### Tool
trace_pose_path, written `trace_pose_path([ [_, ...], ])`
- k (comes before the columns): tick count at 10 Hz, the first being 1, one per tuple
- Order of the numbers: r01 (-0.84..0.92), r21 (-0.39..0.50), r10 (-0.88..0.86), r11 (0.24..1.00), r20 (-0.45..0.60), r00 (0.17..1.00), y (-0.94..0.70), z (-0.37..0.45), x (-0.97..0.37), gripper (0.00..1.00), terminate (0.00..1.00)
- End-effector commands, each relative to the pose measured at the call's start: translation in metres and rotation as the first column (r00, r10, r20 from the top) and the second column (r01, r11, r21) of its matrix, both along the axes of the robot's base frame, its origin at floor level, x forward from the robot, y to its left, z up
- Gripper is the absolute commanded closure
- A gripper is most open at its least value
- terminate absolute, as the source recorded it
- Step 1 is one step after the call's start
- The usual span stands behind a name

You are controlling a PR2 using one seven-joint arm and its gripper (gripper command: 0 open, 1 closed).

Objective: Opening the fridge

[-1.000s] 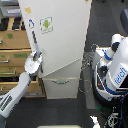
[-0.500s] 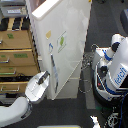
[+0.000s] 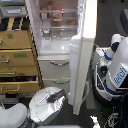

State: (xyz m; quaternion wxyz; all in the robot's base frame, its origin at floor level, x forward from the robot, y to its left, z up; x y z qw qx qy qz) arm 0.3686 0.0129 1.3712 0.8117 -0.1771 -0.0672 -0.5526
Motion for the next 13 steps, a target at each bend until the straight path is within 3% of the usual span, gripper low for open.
trace_pose_path([
  [1, -0.016, 0.128, 0.005, 0.992, 0.086, 0.996, -0.085, -0.168, 0.131, 1.0, 0.0],
  [3, 0.107, 0.017, -0.108, 0.994, 0.155, 0.982, -0.242, -0.113, 0.119, 1.0, 0.0],
  [4, 0.122, 0.008, -0.121, 0.993, 0.147, 0.982, -0.271, -0.107, 0.123, 0.0, 0.0],
  [8, 0.163, 0.04, -0.167, 0.986, 0.132, 0.977, -0.457, -0.09, 0.1, 0.0, 0.0],
  [11, 0.376, -0.073, -0.365, 0.924, 0.13, 0.922, -0.592, -0.054, -0.002, 0.0, 0.0],
  [13, 0.411, -0.034, -0.403, 0.911, 0.138, 0.905, -0.494, -0.082, 0.0, 0.0, 0.0],
])
